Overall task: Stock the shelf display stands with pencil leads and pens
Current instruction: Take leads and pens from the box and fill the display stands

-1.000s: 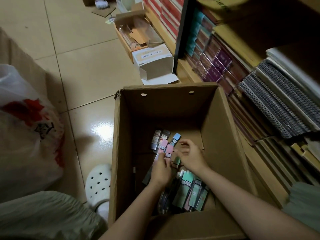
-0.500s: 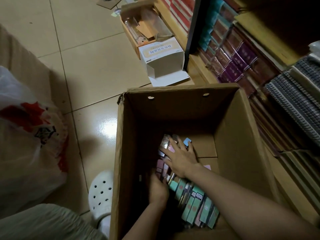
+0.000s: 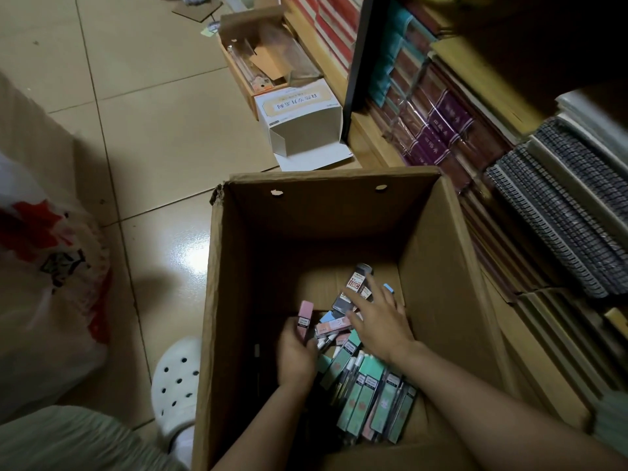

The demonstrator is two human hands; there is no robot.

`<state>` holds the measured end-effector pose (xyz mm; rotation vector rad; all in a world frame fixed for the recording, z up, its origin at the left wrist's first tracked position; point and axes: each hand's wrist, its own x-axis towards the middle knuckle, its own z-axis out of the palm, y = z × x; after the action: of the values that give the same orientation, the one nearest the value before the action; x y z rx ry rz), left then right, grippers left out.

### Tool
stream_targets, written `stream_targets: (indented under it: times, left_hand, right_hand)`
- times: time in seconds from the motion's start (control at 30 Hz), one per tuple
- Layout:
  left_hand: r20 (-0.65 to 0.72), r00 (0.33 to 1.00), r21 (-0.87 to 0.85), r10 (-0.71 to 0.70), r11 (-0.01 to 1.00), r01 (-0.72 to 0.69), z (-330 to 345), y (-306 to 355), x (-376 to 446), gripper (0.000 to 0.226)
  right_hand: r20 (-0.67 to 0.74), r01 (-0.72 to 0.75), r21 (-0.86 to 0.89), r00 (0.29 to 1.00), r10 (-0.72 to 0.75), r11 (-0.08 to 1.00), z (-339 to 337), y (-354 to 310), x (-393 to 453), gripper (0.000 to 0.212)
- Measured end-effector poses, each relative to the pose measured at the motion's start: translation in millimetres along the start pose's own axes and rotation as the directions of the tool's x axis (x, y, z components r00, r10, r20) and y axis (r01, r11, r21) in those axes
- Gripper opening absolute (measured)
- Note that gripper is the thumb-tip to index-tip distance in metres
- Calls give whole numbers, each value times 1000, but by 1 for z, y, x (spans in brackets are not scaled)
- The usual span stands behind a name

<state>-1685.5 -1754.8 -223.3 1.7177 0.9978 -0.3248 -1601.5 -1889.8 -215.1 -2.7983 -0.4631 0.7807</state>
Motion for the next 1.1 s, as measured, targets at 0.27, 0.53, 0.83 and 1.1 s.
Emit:
stream_targets:
  times: [0.27,0.53,0.83,1.1]
  left_hand:
    - [14,989,40,-145,989,145,-3,-1,10,44]
    - [-19,971,137,-237,962,237,-8,2,9,28]
    - [-27,999,-71,-23,997,21,-20,26,2,12]
    - [123,991,-176,-48,982,69,-26,54,-1,6]
  right_hand:
    - [-83,-178,86,979,185,980,-12,-10,26,84]
    - [-113,-224,54,967,229,973,-11,-13,53,93]
    - [-47,-234,181,968,246,955,-18,-19,57,95]
    - [-249,-50,557,942,224,829,-33,-15,29,61]
